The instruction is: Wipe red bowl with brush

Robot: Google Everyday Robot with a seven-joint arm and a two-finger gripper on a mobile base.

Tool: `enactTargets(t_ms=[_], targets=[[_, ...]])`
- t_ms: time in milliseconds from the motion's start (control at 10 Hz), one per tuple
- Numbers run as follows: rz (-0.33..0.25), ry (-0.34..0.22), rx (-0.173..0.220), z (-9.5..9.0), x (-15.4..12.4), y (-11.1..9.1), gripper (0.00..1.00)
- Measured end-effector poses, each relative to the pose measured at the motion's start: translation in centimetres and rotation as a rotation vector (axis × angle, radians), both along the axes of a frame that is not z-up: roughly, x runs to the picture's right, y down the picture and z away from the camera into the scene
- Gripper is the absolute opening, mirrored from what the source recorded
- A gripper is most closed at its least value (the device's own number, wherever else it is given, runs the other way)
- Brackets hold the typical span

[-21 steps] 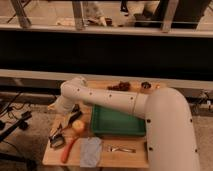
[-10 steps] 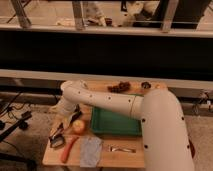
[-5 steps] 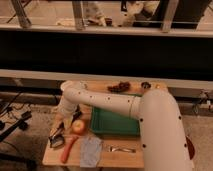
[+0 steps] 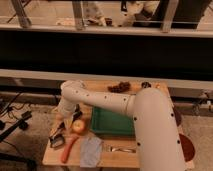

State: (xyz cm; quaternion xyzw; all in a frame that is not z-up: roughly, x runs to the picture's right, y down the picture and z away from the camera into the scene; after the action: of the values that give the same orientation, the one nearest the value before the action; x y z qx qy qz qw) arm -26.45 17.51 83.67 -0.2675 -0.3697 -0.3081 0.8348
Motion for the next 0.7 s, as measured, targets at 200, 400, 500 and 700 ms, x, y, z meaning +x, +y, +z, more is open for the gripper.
enactTargets(t_ms=[200, 400, 500, 700], targets=[[-0.009, 0.002, -0.006, 0.21, -0.09, 0.17, 0.80], [-0.009, 0.003, -0.011, 0.45, 0.01, 0.25, 0.80], [-0.008, 0.003, -0.014, 0.56, 0.05, 0.31, 0.80], [-0.009, 0.003, -0.018, 0.70, 0.14, 0.41, 0.80]])
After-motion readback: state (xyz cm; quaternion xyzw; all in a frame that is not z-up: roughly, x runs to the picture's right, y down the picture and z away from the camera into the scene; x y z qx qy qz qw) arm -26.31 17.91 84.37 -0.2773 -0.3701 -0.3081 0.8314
